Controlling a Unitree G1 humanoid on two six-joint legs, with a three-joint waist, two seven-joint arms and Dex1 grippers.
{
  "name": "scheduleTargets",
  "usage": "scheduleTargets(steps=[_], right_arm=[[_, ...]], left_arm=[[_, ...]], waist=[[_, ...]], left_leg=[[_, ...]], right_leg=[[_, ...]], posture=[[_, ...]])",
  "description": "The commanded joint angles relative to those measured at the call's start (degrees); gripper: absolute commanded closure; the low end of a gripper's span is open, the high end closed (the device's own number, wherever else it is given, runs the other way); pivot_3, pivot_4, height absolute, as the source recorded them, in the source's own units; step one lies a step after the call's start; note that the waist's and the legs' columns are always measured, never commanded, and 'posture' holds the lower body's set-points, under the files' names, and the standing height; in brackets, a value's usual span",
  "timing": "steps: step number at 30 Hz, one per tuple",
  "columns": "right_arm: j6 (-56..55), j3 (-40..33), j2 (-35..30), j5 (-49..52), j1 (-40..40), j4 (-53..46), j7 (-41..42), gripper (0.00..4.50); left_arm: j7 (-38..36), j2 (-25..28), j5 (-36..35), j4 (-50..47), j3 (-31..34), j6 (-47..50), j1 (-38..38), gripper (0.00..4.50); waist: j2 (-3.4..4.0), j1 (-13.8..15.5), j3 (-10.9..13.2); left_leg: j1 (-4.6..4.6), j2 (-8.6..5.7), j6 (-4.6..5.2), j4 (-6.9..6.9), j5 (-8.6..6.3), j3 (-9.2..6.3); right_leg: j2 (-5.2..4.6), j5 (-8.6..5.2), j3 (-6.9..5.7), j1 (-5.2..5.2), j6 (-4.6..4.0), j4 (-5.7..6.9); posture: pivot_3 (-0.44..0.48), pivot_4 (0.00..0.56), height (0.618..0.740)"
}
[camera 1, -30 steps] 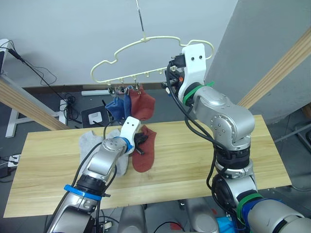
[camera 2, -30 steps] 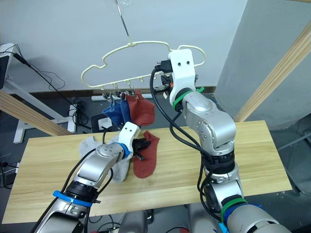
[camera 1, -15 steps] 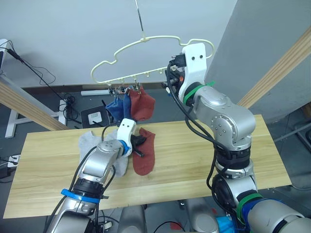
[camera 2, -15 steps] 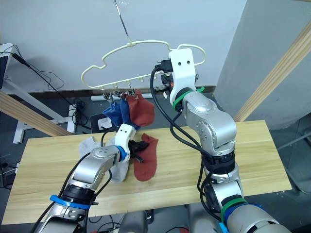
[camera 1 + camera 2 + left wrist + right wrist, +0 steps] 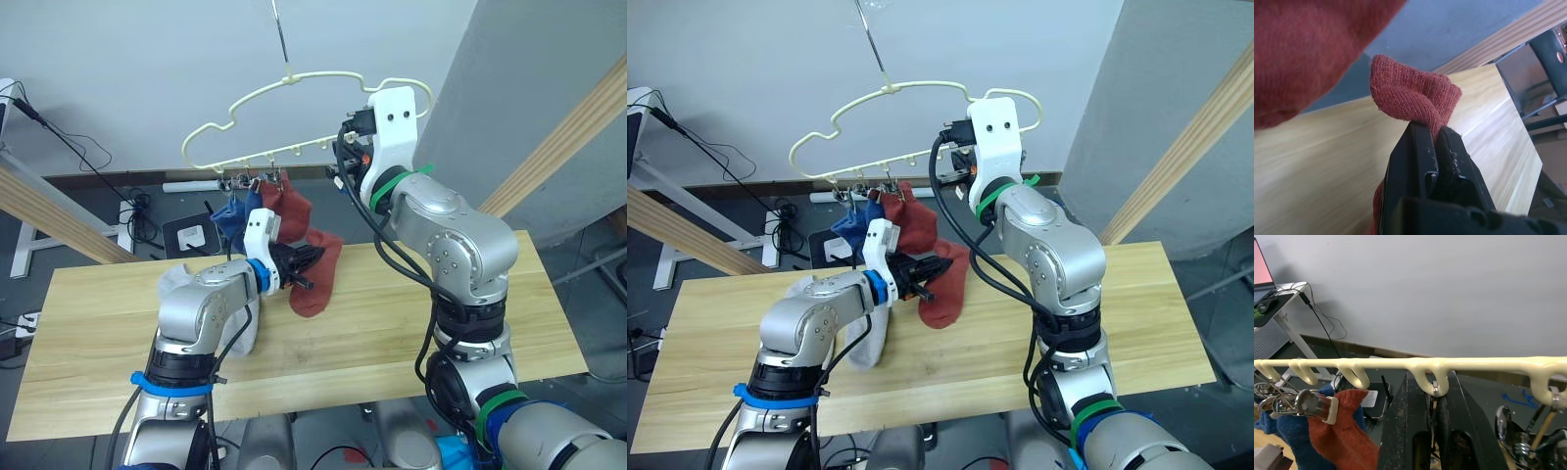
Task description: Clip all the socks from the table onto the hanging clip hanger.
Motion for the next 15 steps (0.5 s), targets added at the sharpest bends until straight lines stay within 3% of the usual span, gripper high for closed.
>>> scheduleTargets(steps=[1, 15], right_arm=[[-0.3, -0.8, 0.7, 0.9, -2.0, -2.6, 0.0, 4.5], [0.5, -0.9, 1.0, 0.7, -1.5, -3.4, -0.1, 4.5]], left_arm=[[1.5, -2.3, -3.3, -2.6, 1.7, 0.9, -3.7, 4.46], [5.3, -4.9, -7.2, -1.5, 4.5, 2.2, -10.5, 4.46]], waist=[[-0.03, 0.1, 0.1], [-0.03, 0.0, 0.1]], left_leg=[[0.0, -0.01, 0.0, 0.0, 0.0, 0.0], [0.0, -0.02, -0.01, -0.3, 0.01, 0.05]], right_leg=[[0.0, 0.0, 0.0, 0.0, 0.0, 0.0], [-0.01, -0.01, 0.03, -0.09, 0.01, -0.1]], posture=[[-0.214, 0.378, 0.74], [-0.218, 0.378, 0.74]])
